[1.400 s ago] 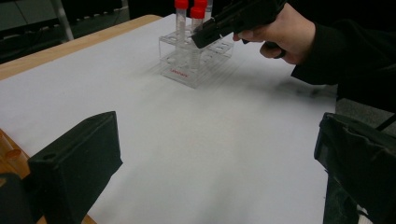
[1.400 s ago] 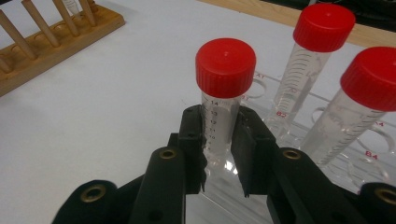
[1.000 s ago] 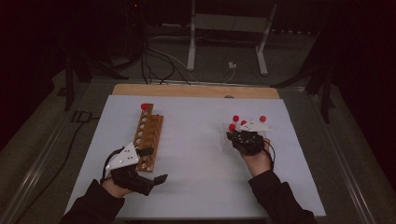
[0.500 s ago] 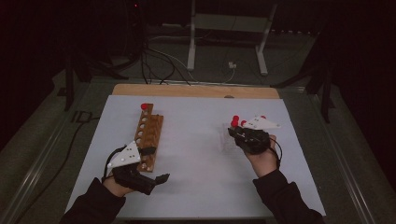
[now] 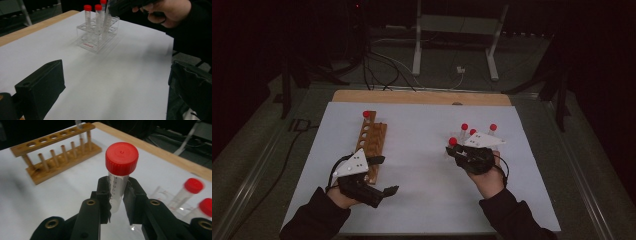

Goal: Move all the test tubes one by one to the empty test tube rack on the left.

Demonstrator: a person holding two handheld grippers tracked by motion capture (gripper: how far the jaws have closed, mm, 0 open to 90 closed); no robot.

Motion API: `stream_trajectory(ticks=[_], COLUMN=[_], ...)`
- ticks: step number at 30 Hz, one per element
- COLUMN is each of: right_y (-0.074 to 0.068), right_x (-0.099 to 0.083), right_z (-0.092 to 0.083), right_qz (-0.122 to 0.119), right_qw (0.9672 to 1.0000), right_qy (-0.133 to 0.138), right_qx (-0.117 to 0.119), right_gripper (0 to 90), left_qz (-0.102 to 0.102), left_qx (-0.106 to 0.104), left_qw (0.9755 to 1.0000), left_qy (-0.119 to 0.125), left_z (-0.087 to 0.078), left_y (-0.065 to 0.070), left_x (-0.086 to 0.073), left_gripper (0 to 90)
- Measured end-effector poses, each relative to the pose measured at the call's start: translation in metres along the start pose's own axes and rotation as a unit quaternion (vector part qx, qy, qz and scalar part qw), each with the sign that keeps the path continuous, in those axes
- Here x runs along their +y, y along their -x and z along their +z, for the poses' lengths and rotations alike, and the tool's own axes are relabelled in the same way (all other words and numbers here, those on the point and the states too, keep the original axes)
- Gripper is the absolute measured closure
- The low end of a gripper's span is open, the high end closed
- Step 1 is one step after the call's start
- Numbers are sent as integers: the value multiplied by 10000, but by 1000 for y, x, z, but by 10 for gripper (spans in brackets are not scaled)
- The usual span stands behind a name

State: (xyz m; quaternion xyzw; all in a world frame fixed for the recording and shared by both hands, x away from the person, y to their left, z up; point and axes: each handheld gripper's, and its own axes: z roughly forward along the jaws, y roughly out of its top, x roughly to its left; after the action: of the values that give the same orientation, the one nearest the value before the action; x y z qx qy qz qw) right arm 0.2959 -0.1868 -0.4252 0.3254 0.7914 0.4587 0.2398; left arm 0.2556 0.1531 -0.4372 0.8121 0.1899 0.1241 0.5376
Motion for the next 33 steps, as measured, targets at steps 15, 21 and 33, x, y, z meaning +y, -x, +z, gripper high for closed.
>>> stream_trajectory(ticks=[15, 21, 33], right_y=[-22, -29, -49], right_x=[-16, -21, -26], right_z=[5, 6, 14], right_qz=[-80, -101, -289], right_qw=[9988, 9978, 9945], right_qy=[-150, -188, -348], right_qx=[448, 633, 943], right_gripper=[754, 754, 754], left_qz=[80, 104, 205], left_qx=[-193, -237, -415], left_qw=[9998, 9997, 9989], left_qy=[9, 33, -8], left_z=[17, 25, 48], left_y=[5, 8, 16], left_x=[12, 18, 25], left_gripper=[14, 14, 45])
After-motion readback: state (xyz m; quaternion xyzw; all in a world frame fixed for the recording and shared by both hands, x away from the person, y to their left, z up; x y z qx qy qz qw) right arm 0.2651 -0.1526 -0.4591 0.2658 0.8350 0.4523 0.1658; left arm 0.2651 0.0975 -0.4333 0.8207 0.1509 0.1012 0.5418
